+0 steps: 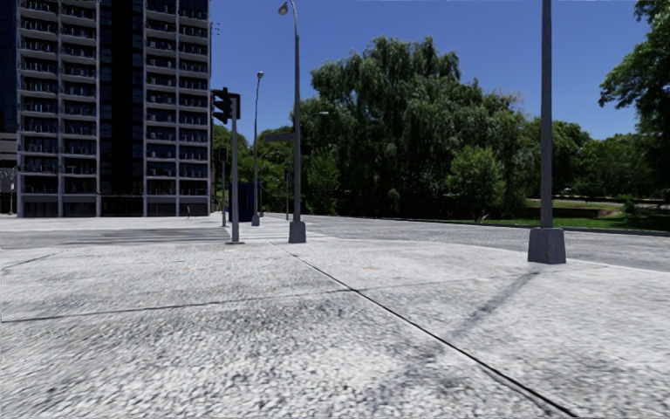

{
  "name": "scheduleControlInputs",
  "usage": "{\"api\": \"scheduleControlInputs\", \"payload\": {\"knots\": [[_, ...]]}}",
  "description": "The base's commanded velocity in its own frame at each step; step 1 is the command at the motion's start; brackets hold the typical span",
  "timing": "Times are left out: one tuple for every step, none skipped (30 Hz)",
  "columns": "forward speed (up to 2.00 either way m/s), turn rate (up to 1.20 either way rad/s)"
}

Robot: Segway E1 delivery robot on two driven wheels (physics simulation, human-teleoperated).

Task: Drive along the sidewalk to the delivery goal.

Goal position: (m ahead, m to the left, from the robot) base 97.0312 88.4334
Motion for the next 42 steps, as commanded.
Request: {"api": "scheduleControlInputs", "payload": {"knots": [[2.0,0.0],[2.0,0.0],[2.0,0.0],[2.0,0.0],[2.0,0.0],[2.0,0.0],[2.0,0.0],[2.0,-0.04],[1.99,-0.36],[1.95,-0.65],[1.91,-1.02],[1.91,-1.02],[1.9,-1.03],[1.89,-1.03],[1.89,-1.03],[1.88,-0.62],[1.88,-0.12],[1.88,-0.01],[1.88,0.0],[1.88,0.0],[1.88,0.0],[1.88,0.0],[1.88,0.0],[1.88,0.0],[1.88,0.0],[1.88,0.0],[1.88,0.0],[1.88,0.0],[1.88,0.0],[1.88,0.0],[1.88,-0.17],[1.88,-0.37],[1.88,-0.58],[1.88,-0.73],[1.88,-0.89],[1.88,-0.89],[1.88,-0.96],[1.88,-0.98],[1.88,-0.95],[1.88,-0.24],[1.88,-0.04],[1.88,0.0]]}}
